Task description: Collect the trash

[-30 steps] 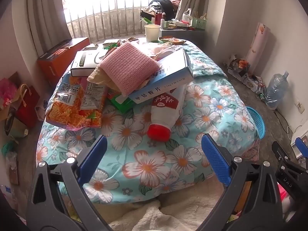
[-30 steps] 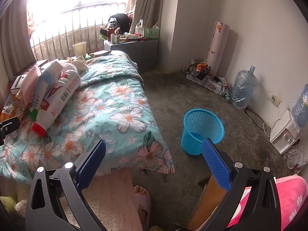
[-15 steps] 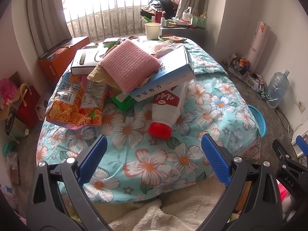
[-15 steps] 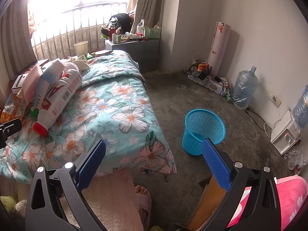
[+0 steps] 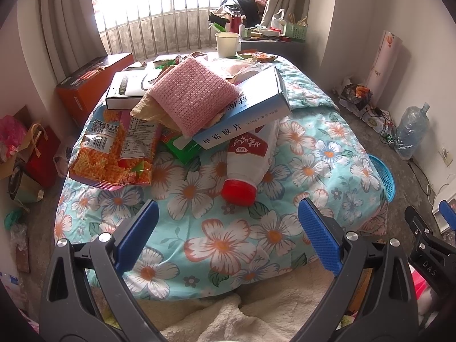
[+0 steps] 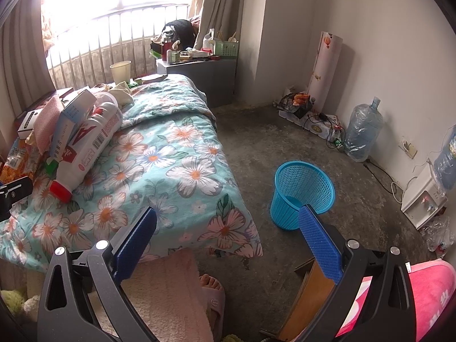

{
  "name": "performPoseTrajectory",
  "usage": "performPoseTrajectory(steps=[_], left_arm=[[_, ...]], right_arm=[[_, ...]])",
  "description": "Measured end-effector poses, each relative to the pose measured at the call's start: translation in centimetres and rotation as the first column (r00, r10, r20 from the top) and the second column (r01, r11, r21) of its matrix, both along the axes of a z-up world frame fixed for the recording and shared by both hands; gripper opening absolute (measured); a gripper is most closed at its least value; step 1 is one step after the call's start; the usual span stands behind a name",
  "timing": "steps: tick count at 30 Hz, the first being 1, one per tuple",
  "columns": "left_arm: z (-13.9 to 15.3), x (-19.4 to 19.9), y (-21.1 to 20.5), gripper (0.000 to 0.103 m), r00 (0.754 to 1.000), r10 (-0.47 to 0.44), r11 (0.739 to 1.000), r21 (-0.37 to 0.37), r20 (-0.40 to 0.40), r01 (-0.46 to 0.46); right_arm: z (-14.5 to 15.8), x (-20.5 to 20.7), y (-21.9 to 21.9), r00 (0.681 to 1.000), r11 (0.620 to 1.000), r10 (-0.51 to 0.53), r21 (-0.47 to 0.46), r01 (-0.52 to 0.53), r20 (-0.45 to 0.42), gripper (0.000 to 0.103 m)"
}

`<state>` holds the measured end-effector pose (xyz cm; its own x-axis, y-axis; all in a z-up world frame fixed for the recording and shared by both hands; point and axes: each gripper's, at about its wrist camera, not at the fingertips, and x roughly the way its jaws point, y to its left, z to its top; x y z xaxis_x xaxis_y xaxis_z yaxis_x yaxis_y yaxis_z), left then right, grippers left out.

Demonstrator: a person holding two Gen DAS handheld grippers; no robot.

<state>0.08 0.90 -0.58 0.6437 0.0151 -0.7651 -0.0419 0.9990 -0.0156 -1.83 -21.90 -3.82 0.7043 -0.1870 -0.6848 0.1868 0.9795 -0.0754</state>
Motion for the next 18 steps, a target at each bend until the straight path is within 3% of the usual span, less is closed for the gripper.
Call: performPoseTrajectory(steps=[18], left_arm=[[0.00, -0.02, 0.07, 0.094, 1.000, 0.000, 1.000, 0.000, -0.001, 0.000]], right_arm=[[-0.20, -0.01, 0.14, 1.000, 1.000, 0.004, 0.000, -0.004, -0.001, 0.097]])
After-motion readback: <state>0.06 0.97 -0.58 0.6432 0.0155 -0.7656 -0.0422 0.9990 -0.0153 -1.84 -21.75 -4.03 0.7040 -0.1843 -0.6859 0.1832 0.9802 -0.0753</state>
